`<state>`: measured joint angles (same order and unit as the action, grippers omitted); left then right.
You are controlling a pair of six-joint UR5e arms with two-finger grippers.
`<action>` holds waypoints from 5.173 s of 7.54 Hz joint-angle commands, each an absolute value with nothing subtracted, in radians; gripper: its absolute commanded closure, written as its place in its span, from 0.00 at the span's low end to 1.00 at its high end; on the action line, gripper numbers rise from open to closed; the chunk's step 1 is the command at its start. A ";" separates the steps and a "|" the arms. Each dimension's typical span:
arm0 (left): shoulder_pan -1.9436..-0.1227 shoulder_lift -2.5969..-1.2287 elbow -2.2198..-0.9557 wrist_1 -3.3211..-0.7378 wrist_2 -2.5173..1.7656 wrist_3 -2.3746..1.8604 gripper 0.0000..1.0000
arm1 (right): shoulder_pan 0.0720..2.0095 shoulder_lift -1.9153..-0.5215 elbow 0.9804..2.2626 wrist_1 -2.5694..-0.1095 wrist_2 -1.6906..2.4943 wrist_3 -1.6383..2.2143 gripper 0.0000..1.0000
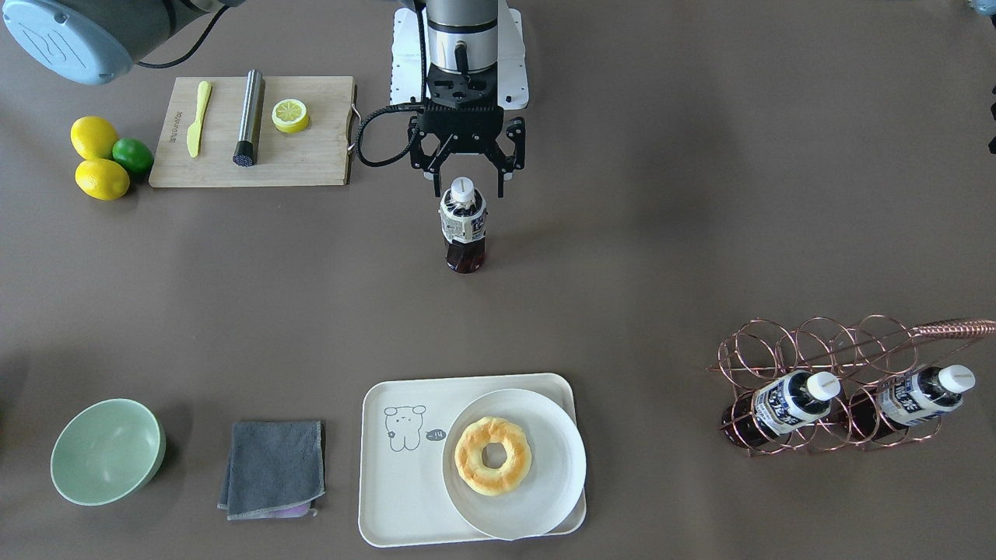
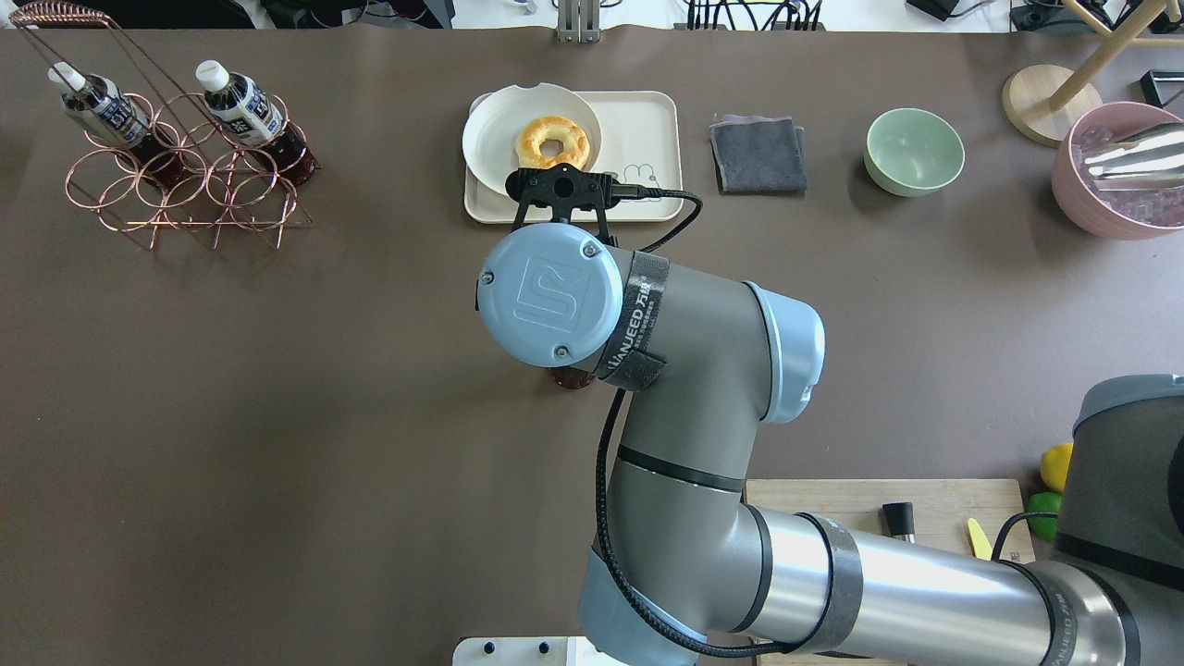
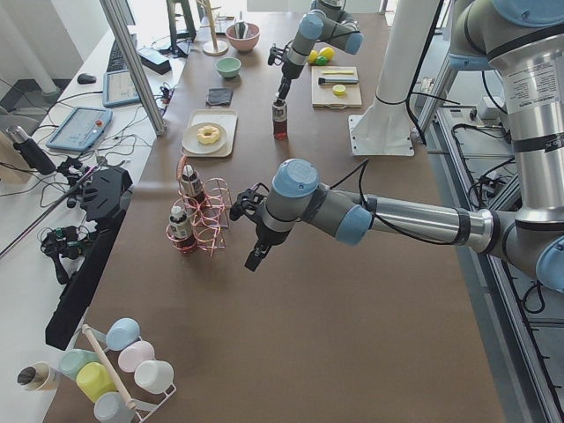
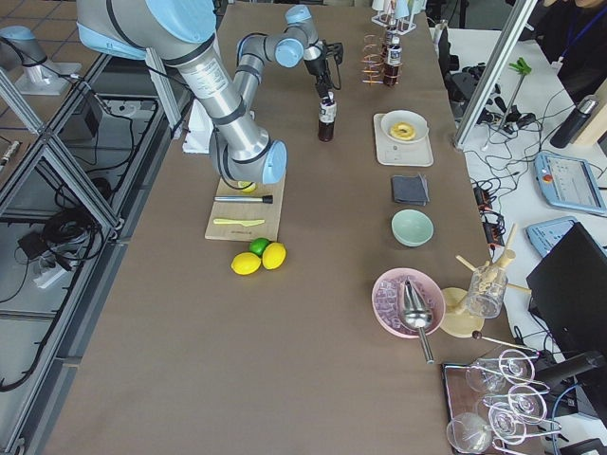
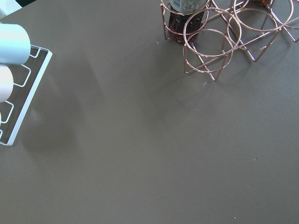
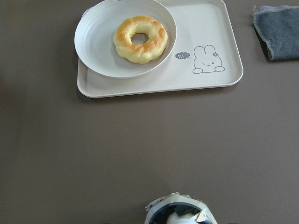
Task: Place tea on tray
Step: 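Lower the right gripper onto the standing tea bottle and grasp it, then lift the bottle with the right gripper and place it on the tray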
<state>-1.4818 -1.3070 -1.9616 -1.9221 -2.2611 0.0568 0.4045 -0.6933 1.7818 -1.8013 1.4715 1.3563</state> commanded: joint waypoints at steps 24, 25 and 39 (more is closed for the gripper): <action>-1.577 -1.295 -1.928 -1.859 -2.298 0.044 0.01 | 0.837 -0.581 1.330 -1.530 1.752 1.081 1.00; -1.577 -1.296 -1.928 -1.859 -2.298 0.046 0.01 | 0.839 -0.581 1.294 -1.476 1.752 1.089 1.00; -1.575 -1.298 -1.918 -1.858 -2.299 0.049 0.01 | 0.865 -0.557 1.282 -1.443 1.826 1.089 0.00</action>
<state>-1.5754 -1.2978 -1.9225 -1.8606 -2.2979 0.0453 0.8397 -0.5642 1.2691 -1.4346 1.7620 1.0903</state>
